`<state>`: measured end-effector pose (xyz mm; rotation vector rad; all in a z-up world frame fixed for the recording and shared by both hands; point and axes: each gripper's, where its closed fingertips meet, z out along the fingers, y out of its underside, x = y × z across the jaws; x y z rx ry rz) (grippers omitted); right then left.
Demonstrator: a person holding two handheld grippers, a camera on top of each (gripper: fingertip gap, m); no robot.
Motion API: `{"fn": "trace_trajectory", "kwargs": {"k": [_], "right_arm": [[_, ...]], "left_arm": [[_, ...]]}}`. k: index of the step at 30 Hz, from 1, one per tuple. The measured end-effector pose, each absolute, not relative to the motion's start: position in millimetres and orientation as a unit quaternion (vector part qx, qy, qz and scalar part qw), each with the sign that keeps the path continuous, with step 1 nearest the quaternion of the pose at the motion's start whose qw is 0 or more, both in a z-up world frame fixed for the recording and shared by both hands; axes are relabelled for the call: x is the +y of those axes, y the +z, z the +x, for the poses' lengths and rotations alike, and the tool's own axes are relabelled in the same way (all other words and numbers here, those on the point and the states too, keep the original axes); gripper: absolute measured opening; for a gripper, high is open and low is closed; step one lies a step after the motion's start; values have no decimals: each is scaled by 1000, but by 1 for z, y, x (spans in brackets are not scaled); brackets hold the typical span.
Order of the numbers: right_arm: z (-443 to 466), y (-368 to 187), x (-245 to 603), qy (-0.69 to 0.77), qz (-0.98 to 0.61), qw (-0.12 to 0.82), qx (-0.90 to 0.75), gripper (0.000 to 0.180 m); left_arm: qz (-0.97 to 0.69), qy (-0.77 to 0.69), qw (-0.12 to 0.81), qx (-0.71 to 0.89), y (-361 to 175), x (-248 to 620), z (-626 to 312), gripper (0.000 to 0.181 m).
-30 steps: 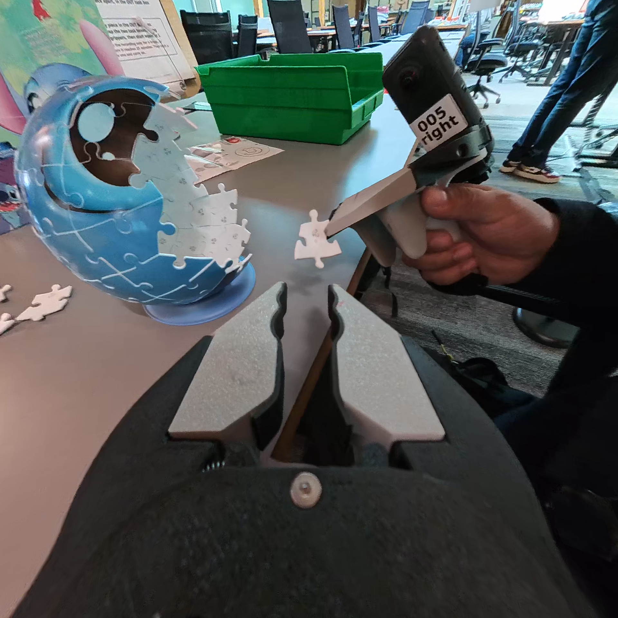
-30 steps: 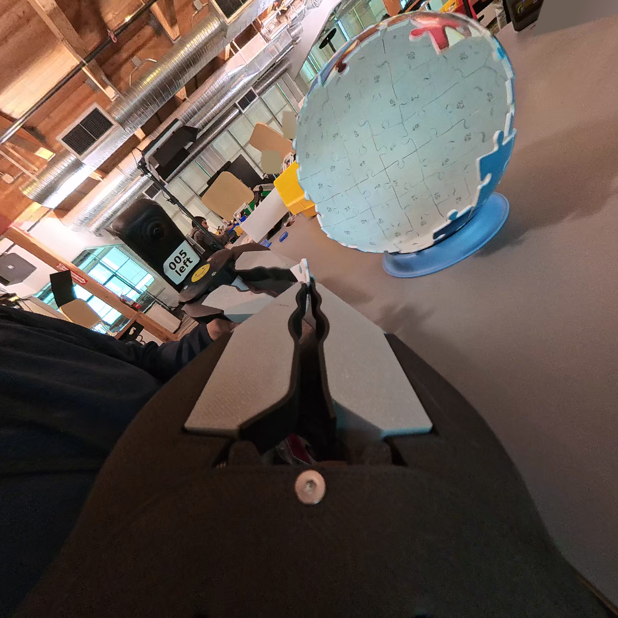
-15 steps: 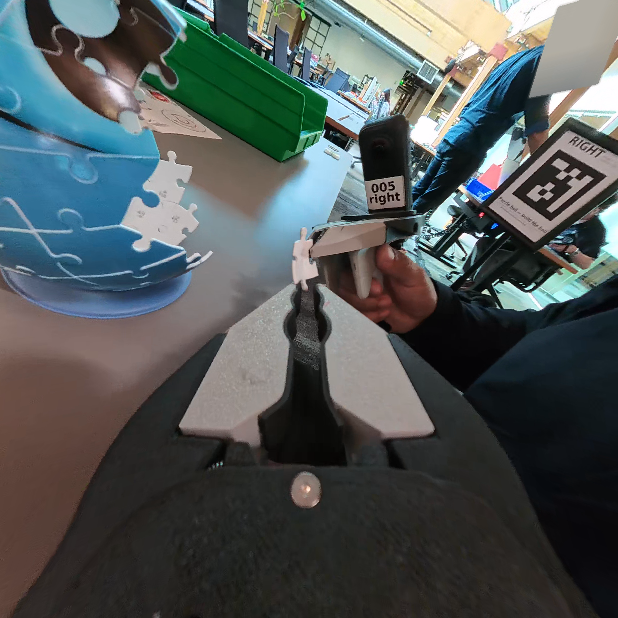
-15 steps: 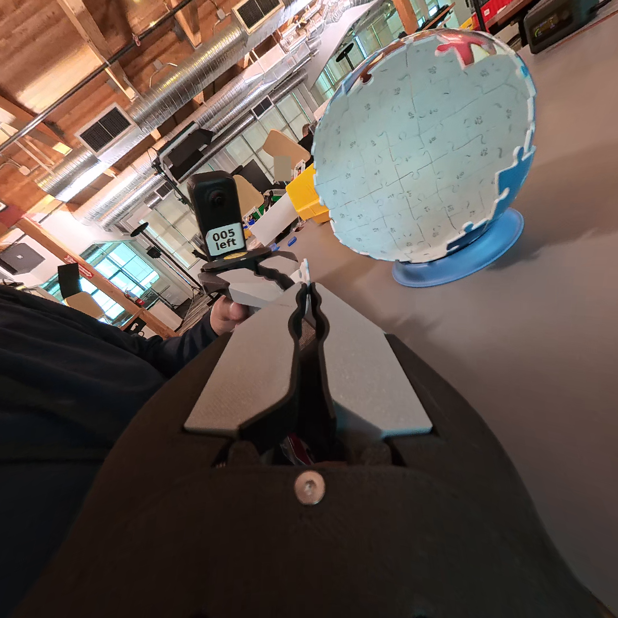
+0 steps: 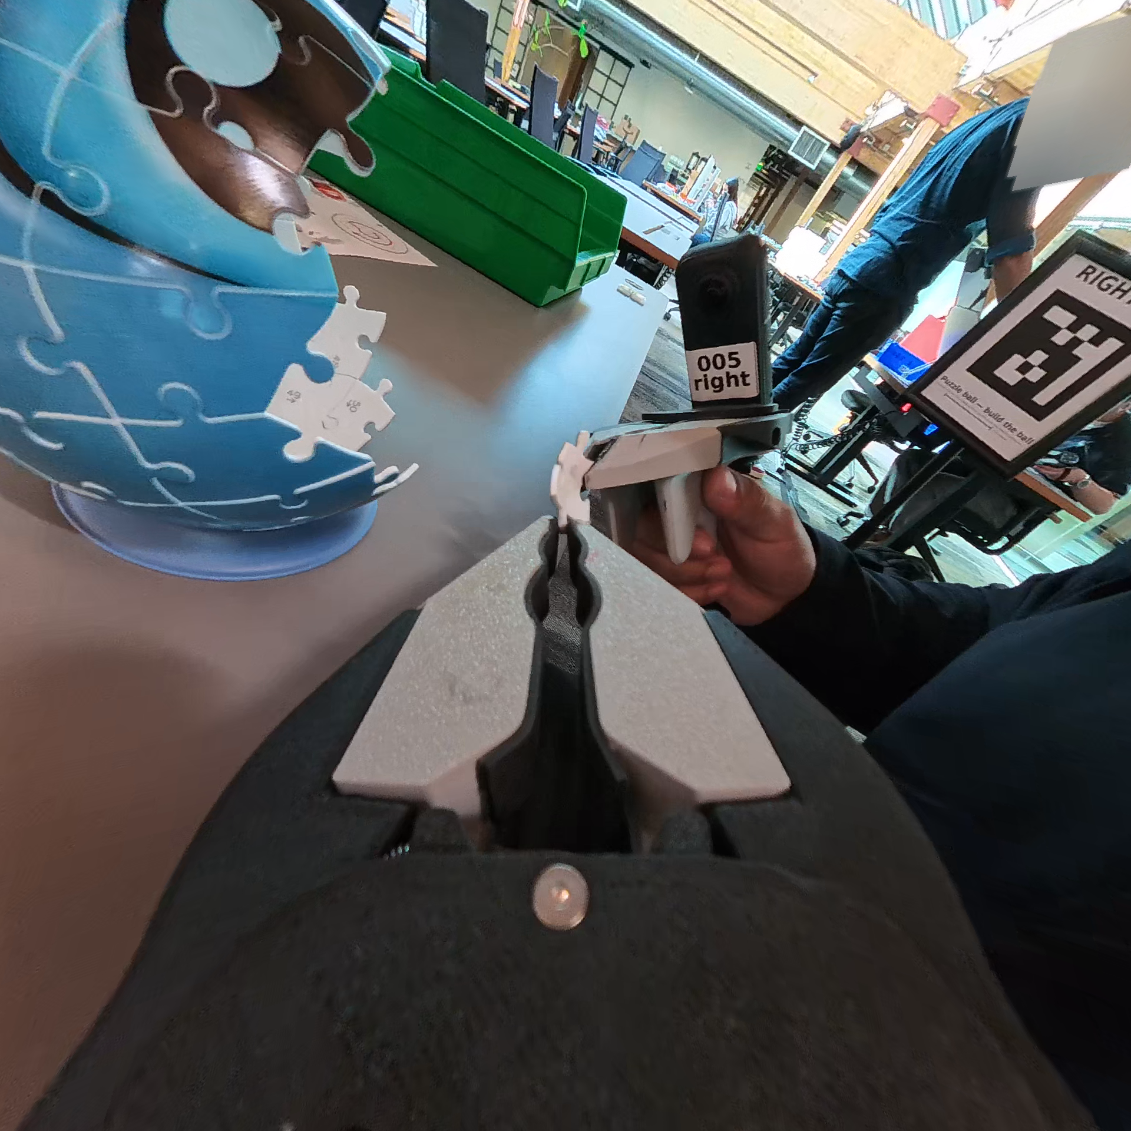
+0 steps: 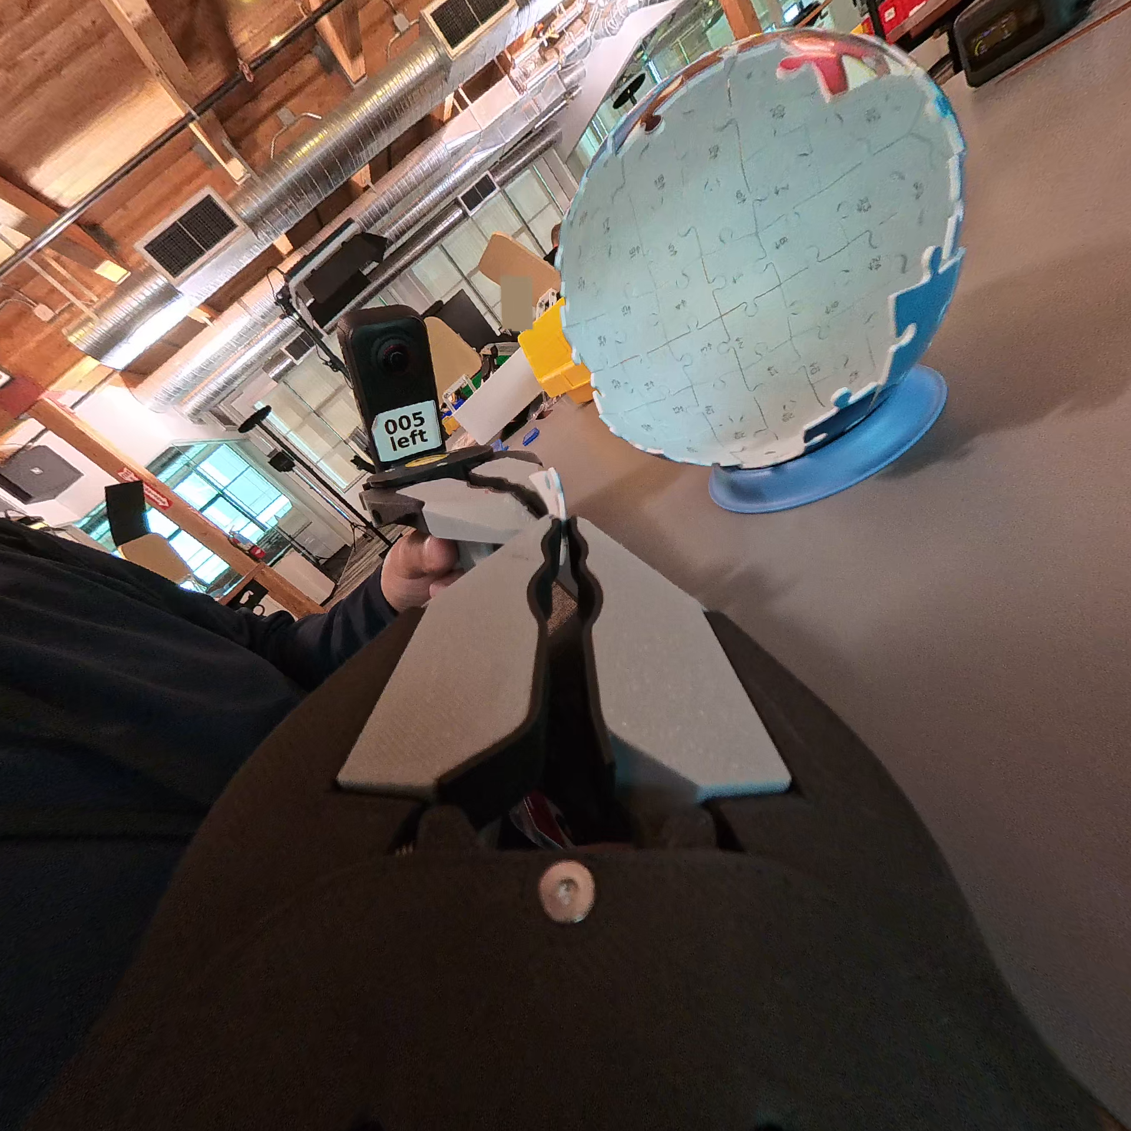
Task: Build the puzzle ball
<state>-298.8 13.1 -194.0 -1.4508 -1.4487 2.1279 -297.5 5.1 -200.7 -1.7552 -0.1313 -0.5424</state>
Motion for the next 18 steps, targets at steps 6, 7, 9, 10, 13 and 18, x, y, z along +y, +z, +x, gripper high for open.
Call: {"fn": "trace_trajectory", "kwargs": {"k": [6,7,9,10,13,18], "right_arm": [[-301,-199,13,711,-496,91,-490,0],[-301,-200,13,710,-497,90,-490,0],[-301,-201,13,710,-496,89,-491,0],[-301,-201,13,710,-497,89,-491,0],[-301,-202,14,709,-497,91,-493,3],[-300,-202,17,707,-497,97,-494,1]], "left_arm": [[-765,-220,603,-63,-205,6,-302,1],[-766,-217,602,-64,-206,6,-302,1],[-770,-214,598,-66,-208,7,-303,1],[-772,-214,594,-66,-209,7,-303,0],[-775,-222,588,-69,-210,7,-302,0],[-775,-228,585,-75,-210,6,-304,0]]}}
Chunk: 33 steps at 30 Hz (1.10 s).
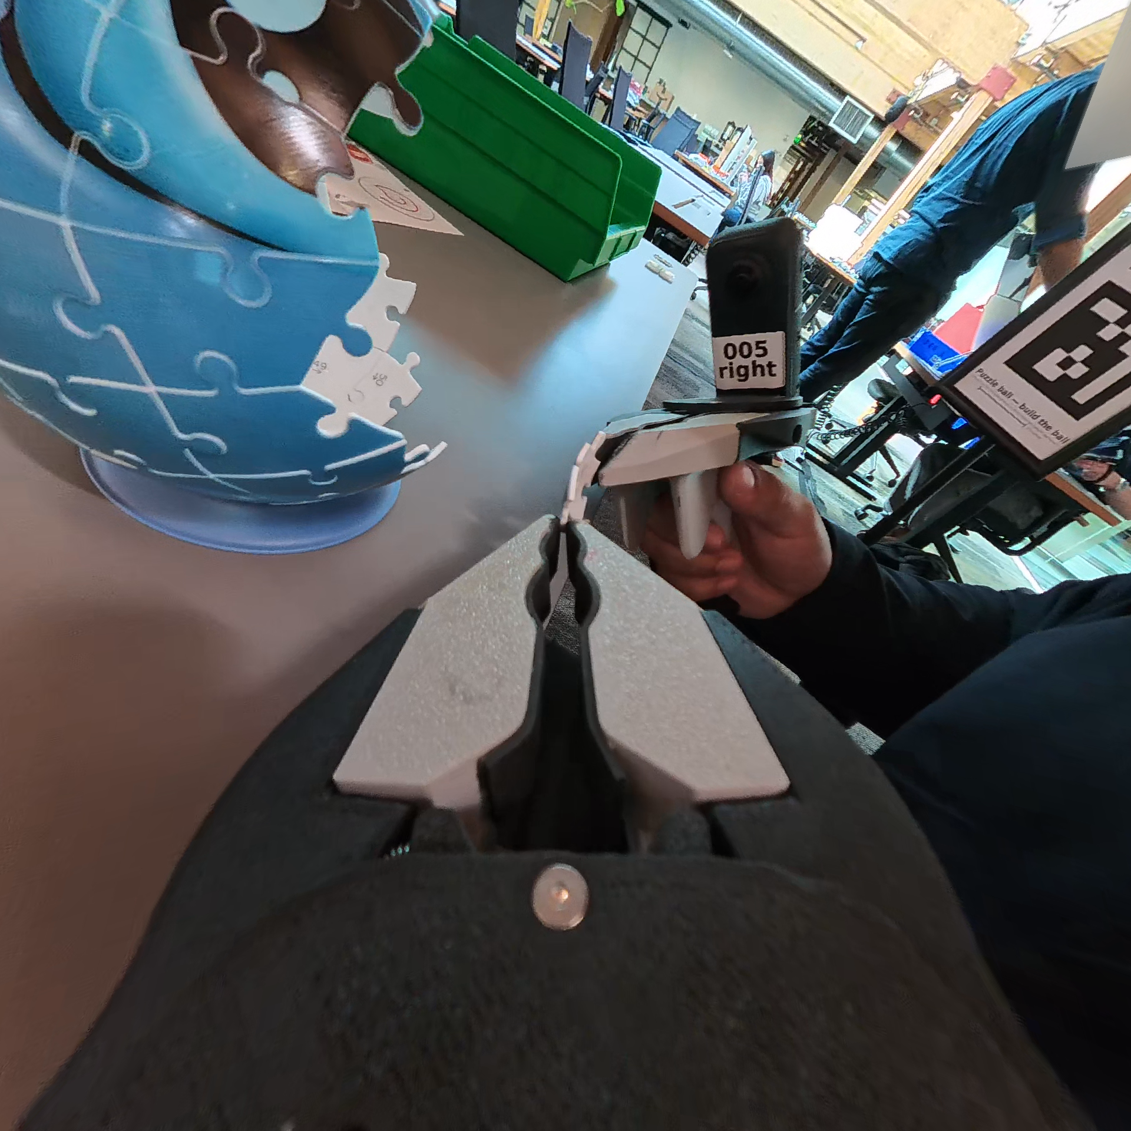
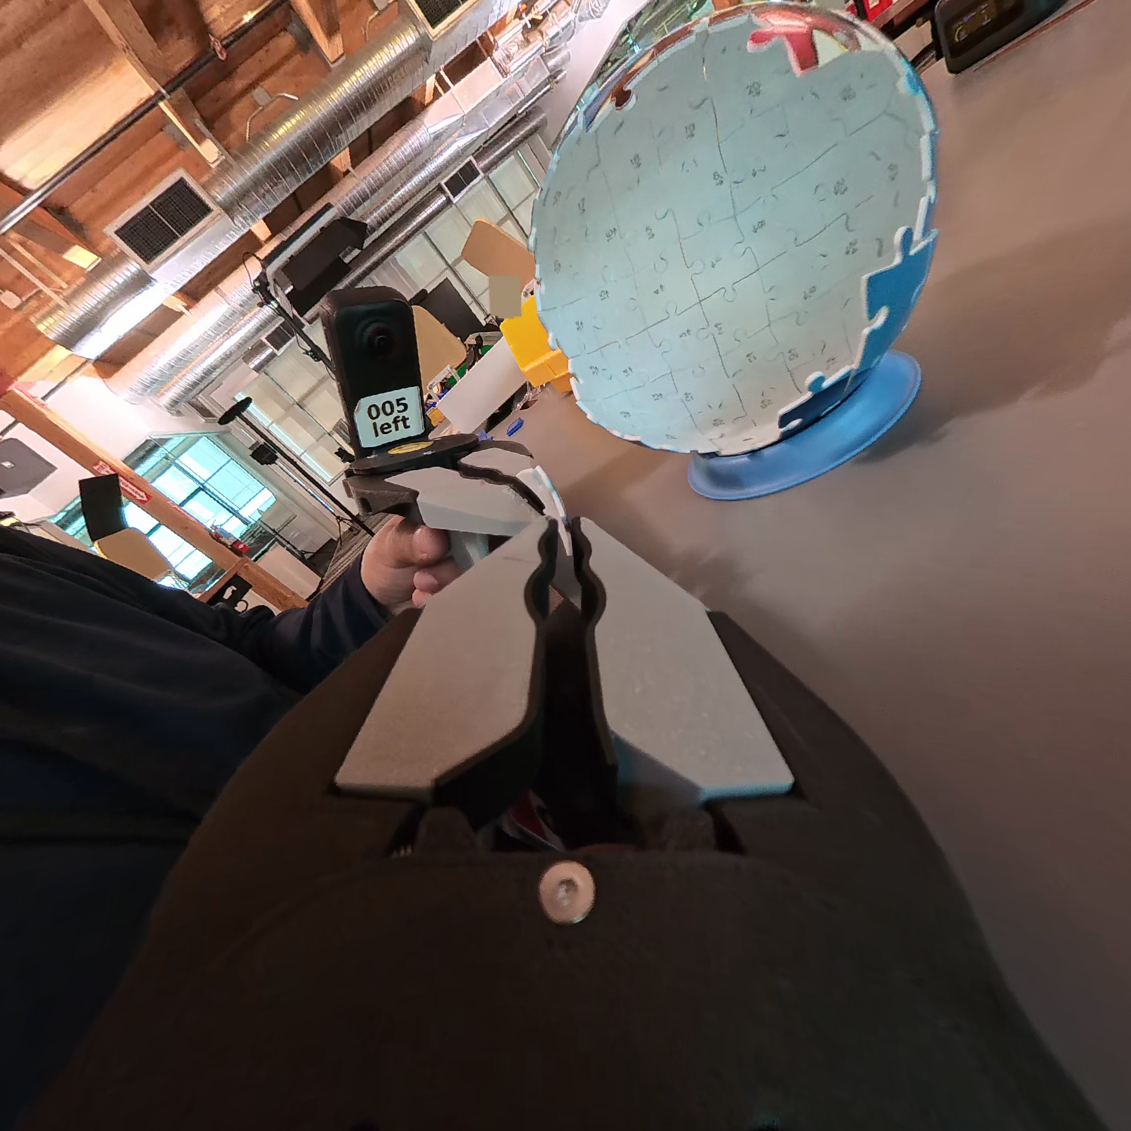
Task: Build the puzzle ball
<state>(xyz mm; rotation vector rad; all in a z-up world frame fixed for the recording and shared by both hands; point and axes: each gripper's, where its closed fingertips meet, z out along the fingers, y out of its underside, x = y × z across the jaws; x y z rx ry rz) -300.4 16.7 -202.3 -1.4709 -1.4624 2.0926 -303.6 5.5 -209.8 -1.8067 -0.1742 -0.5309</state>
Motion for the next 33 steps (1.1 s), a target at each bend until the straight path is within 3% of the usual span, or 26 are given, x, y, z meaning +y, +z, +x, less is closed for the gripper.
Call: {"fn": "trace_trajectory", "kwargs": {"k": [33], "right_arm": [[-298,-203,13,694,-493,87,-517,0]], "left_arm": [[-785,-270,556,-51,-216,0,-285,3]]}}
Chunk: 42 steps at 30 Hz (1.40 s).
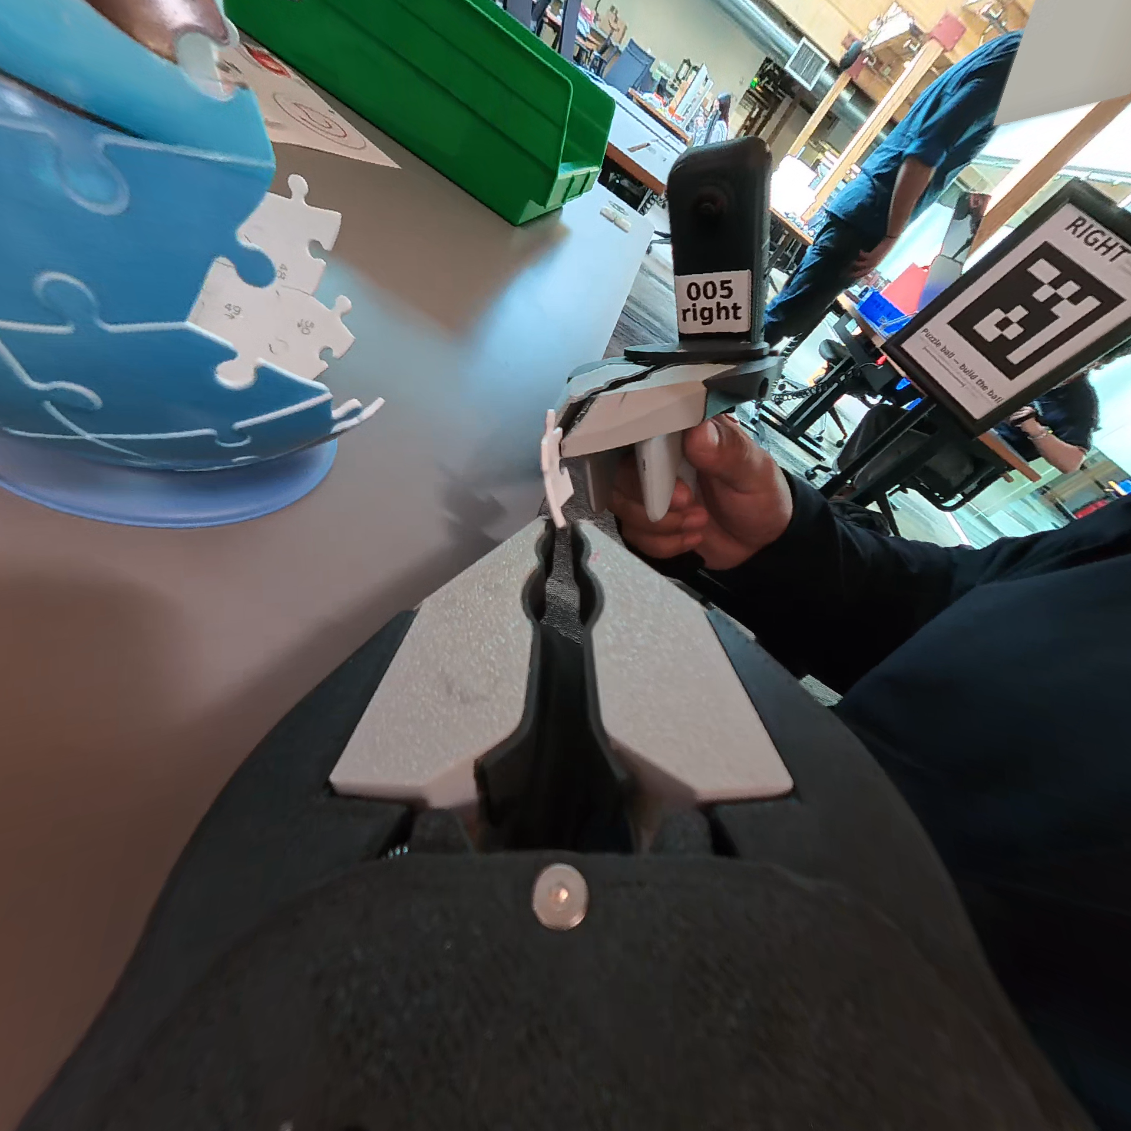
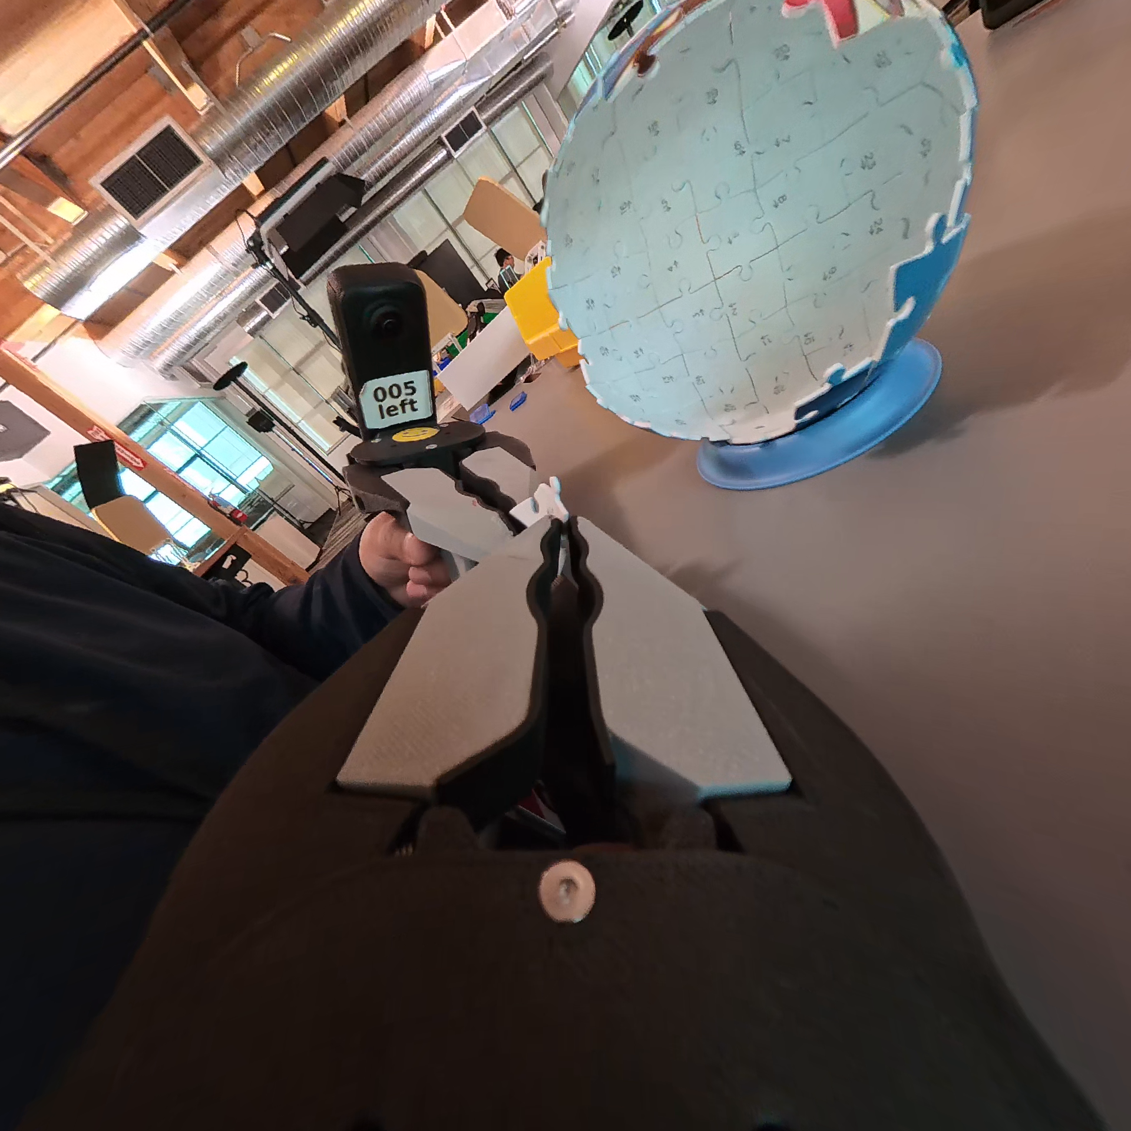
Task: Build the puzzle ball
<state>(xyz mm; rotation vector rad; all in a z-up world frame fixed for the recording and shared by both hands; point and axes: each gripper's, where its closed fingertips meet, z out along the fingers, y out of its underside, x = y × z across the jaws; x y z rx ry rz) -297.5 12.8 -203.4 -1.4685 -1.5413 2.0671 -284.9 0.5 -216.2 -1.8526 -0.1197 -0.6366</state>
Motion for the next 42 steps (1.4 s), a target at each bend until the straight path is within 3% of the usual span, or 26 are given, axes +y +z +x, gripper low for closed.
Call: {"fn": "trace_trajectory", "kwargs": {"k": [17,26,36,42], "right_arm": [[-303,-207,27,690,-516,82,-501,0],[-303,-208,25,691,-511,59,-507,0],[-305,-204,19,678,-501,62,-535,0],[-315,-193,21,682,-498,79,-529,1]], "left_arm": [[-819,-182,544,-18,-232,3,-291,6],[-779,-242,574,-72,-209,4,-303,13],[-785,-229,572,-65,-213,5,-299,1],[-717,-249,626,-181,-203,7,-317,0]]}}
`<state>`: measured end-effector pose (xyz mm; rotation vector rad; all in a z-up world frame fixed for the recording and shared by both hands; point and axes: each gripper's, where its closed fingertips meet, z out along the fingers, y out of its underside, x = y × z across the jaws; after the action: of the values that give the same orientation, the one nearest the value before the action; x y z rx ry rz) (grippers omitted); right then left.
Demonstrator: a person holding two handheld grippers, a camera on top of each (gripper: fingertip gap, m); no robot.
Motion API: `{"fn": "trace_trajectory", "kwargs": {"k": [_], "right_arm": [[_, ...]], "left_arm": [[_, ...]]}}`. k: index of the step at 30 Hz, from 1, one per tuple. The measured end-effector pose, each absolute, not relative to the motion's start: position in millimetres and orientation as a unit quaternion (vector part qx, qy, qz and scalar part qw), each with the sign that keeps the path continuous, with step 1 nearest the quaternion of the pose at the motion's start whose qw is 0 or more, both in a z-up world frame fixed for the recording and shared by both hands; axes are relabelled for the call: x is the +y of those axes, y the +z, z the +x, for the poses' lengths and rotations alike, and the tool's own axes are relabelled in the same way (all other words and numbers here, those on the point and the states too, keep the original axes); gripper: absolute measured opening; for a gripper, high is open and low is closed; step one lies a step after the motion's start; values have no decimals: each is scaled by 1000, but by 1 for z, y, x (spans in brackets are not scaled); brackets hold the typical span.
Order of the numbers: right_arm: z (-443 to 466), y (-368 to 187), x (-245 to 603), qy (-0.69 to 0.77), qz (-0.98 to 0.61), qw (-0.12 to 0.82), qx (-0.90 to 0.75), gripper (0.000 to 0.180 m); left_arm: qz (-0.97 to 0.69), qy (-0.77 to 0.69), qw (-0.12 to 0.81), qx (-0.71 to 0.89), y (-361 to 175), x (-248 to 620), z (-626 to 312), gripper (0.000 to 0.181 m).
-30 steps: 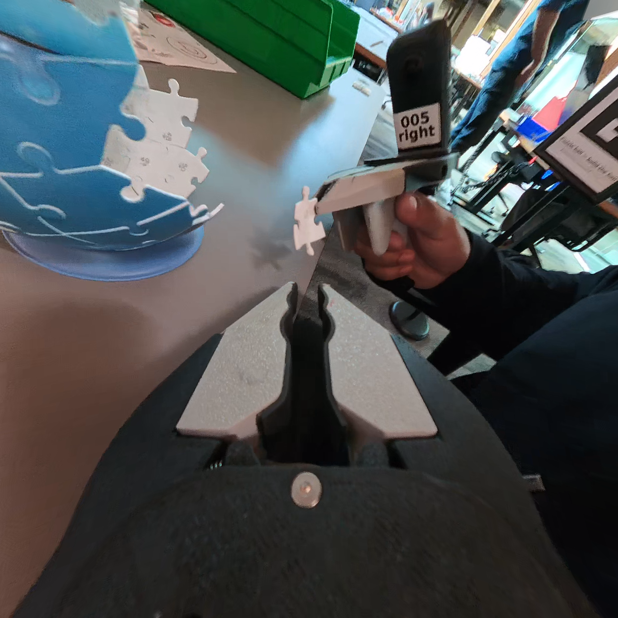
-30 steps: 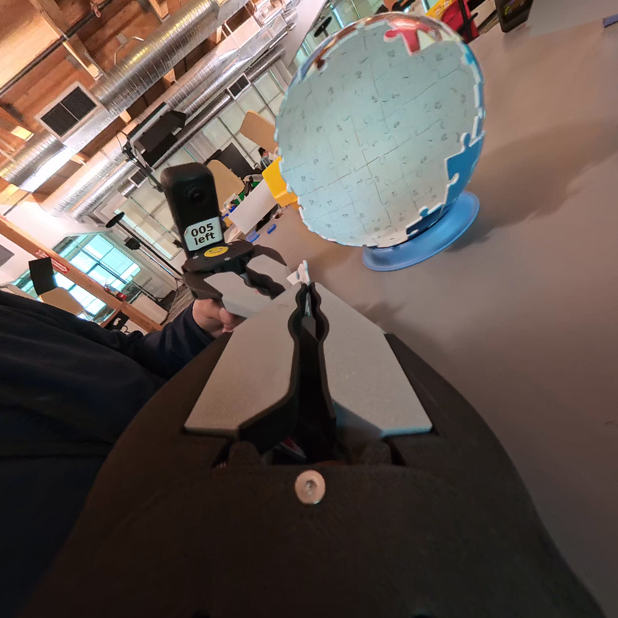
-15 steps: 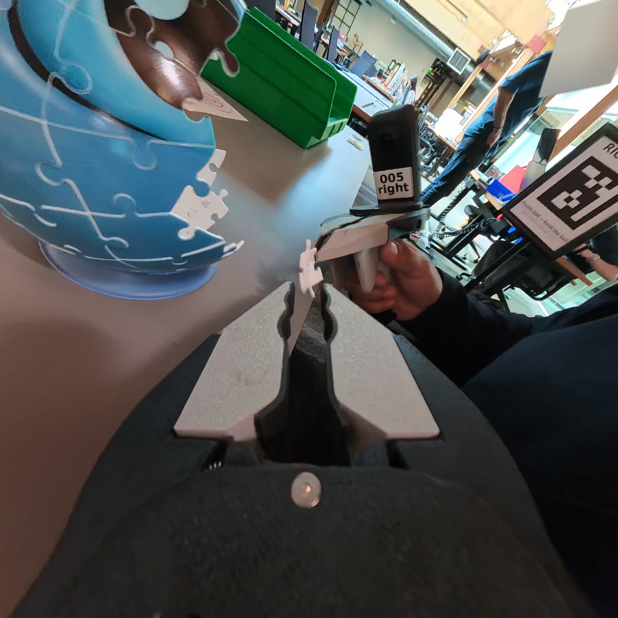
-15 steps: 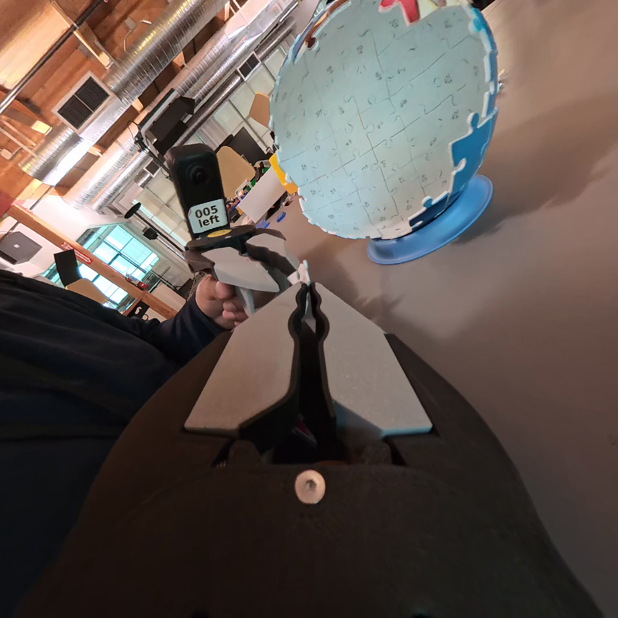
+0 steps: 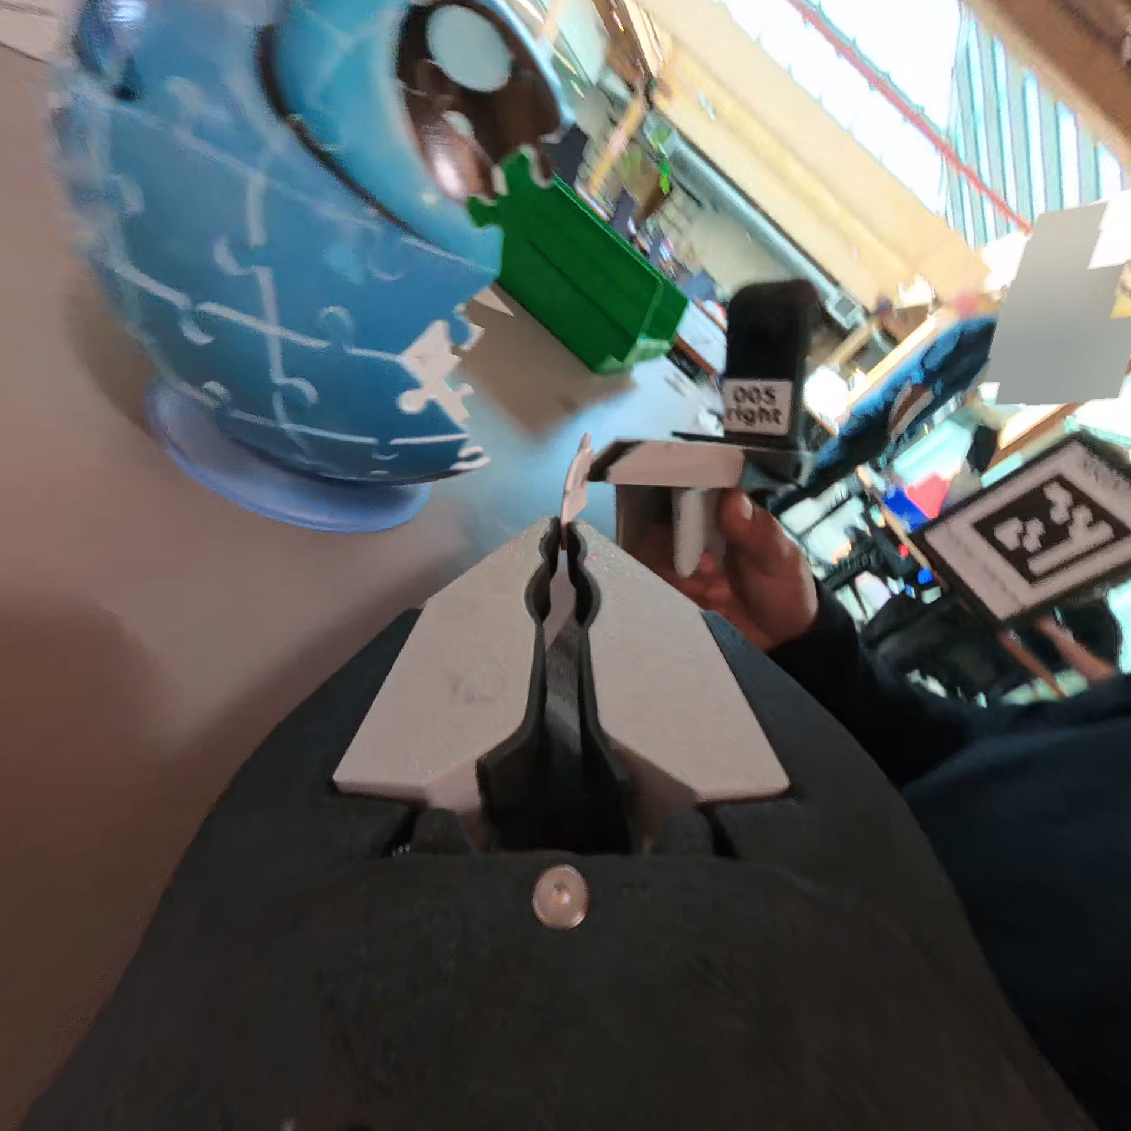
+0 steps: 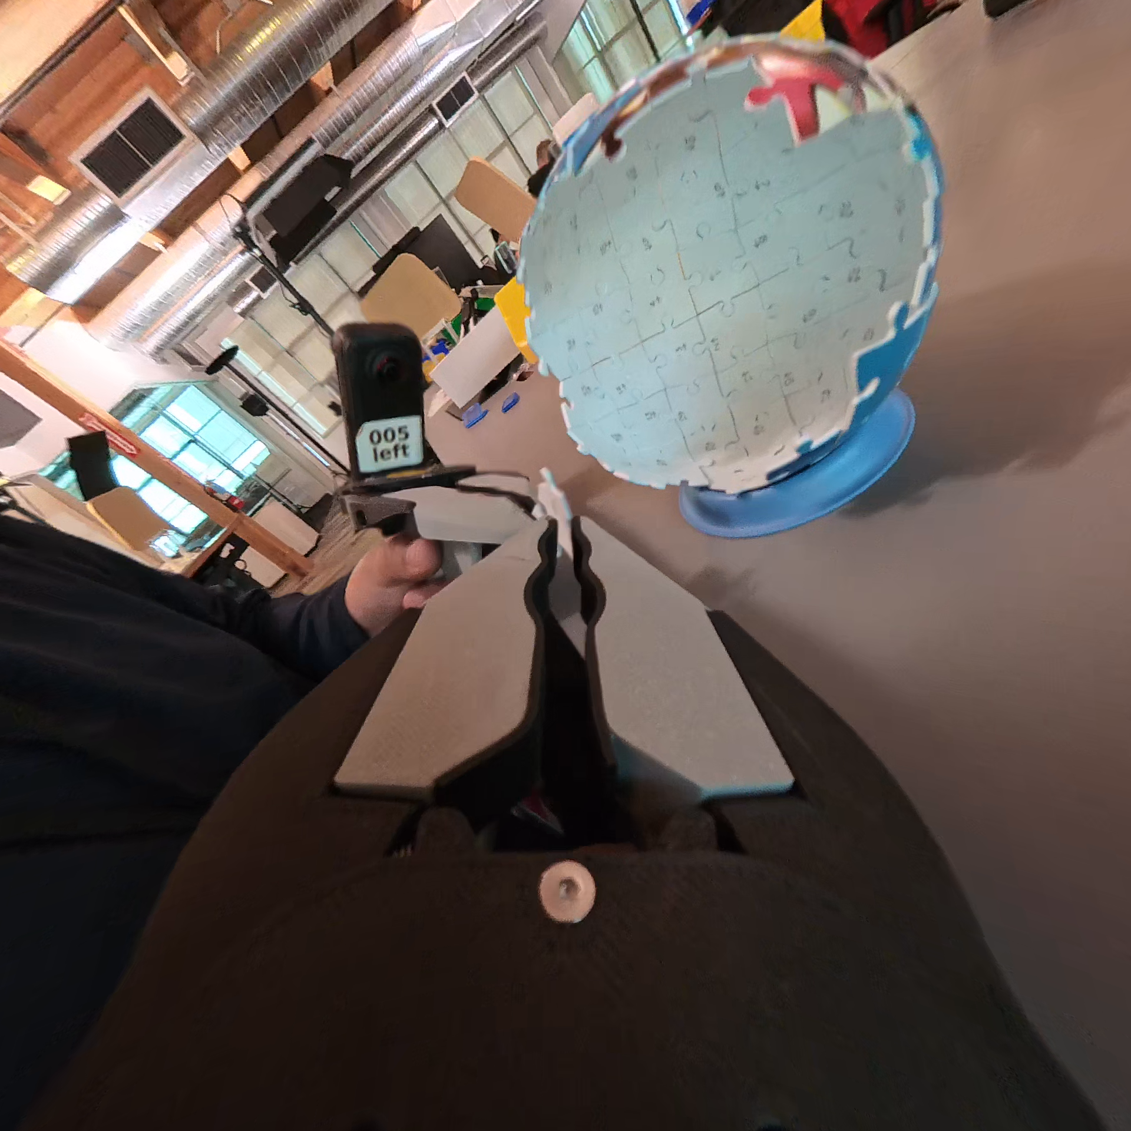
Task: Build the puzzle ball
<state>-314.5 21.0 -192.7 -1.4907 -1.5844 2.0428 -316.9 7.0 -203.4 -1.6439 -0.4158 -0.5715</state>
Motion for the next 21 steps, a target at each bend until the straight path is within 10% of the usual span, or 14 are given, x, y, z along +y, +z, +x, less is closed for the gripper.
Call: {"fn": "trace_trajectory", "kwargs": {"k": [7,21], "right_arm": [[-309,-198,23,593,-476,214,-613,9],[-306,-184,8,692,-484,74,-531,0]], "left_arm": [[-690,-254,638,-230,-211,4,-318,0],[-635,-323,663,-232,-197,-4,-301,0]]}}
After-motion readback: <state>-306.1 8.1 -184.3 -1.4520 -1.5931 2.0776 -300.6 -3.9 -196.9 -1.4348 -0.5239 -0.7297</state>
